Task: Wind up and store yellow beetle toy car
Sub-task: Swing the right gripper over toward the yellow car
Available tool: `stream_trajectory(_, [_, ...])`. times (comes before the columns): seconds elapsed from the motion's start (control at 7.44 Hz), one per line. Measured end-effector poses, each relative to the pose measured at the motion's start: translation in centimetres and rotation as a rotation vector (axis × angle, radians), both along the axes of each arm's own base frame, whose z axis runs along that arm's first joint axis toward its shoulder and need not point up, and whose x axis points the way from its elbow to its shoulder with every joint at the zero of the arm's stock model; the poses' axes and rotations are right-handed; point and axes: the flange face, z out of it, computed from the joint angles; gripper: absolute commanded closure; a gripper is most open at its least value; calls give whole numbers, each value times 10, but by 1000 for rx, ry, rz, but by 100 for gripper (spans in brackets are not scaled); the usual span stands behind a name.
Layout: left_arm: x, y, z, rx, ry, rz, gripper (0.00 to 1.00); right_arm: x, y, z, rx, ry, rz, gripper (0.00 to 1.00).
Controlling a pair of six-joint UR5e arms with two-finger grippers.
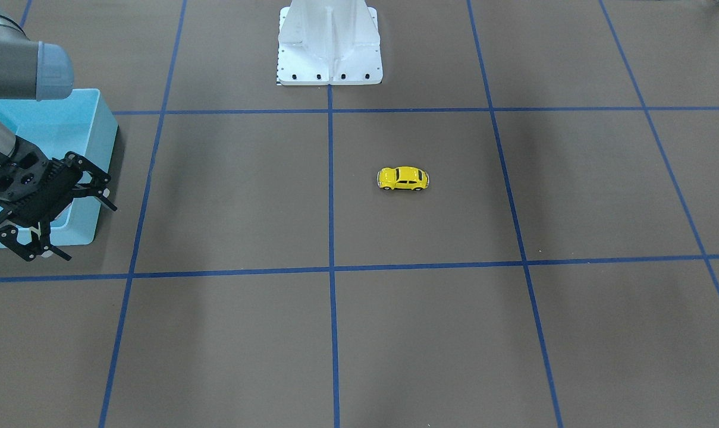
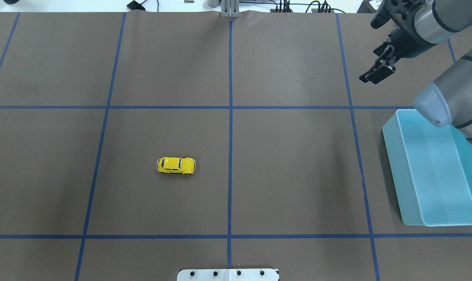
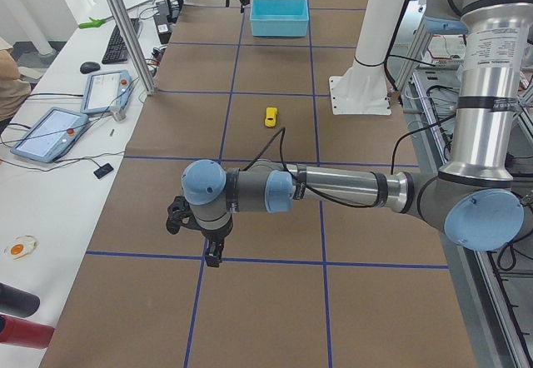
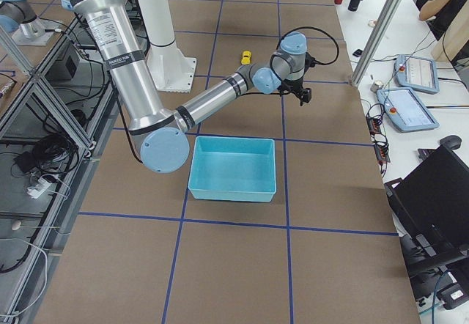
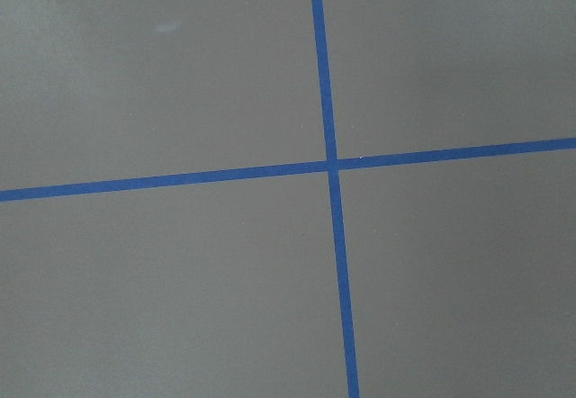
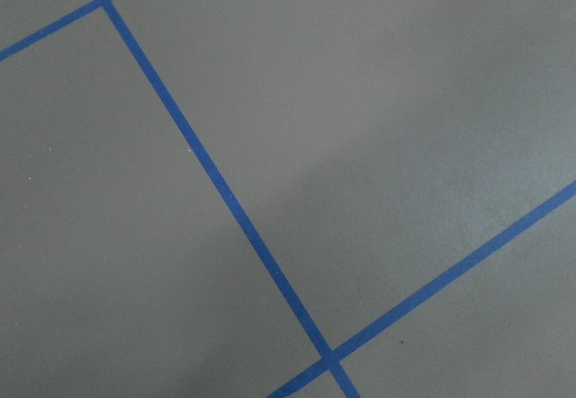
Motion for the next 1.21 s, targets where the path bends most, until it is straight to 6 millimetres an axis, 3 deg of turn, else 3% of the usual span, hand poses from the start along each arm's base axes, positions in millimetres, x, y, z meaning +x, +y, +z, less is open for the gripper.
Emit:
stream_trajectory(0.27, [0,-1,-1,0,8,-3,0,-23,-10,-14,22,-16,-25,1])
stream_trajectory(0.54, [1,1,1,-4,15,-3,0,-71,-4,-43,60,-35,-96,1])
stream_trajectory(0.81, [0,2,2,-6,16,-5,0,-134,22,-92,180,-87,-166,1])
stream_trajectory(1.21, [0,5,5,-13,16,-6,0,-234,88,-148,362,-188,-186,0])
